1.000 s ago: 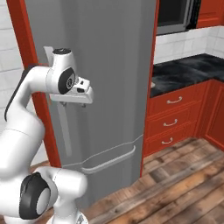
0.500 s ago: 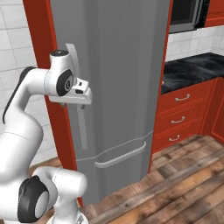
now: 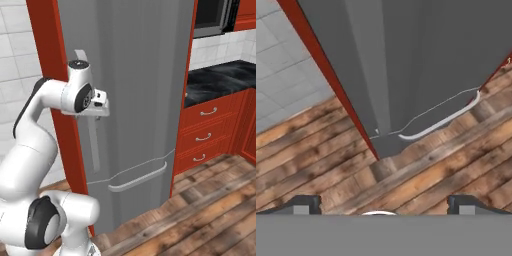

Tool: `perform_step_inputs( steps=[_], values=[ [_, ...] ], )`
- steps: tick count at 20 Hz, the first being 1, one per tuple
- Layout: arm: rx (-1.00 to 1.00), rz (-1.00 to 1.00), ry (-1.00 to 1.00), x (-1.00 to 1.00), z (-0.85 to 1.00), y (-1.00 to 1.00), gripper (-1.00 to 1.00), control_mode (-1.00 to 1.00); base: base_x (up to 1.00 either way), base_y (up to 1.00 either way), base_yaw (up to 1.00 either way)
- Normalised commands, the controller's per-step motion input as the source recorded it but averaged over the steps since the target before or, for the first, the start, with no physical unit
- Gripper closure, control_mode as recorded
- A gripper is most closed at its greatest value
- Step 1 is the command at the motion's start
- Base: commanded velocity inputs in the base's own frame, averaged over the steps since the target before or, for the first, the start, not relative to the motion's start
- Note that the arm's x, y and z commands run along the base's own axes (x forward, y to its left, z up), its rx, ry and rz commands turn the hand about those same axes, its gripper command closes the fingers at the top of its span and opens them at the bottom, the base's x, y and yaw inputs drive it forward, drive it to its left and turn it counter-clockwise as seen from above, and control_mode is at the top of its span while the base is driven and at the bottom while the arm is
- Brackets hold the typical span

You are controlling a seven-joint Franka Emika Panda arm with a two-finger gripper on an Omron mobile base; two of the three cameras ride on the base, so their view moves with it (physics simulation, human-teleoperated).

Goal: Retrieve a lemon from the fridge and place it on the cutting board with the fish.

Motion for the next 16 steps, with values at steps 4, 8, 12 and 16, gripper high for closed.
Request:
perform_step_inputs(
  steps=[4,8,12,16],
  values=[
    [0.04,0.18,-0.21,0.34,-0.08,-0.09,-1.00,-1.00,0.00,0.00,0.00],
    [0.00,0.15,-0.10,0.16,0.00,0.17,-1.00,-1.00,0.00,0.00,0.00],
    [0.00,0.07,-0.06,0.25,0.00,0.31,-1.00,-1.00,0.00,0.00,0.00],
    [0.00,0.02,-0.05,0.39,0.00,0.55,-1.00,-1.00,0.00,0.00,0.00]
  ],
)
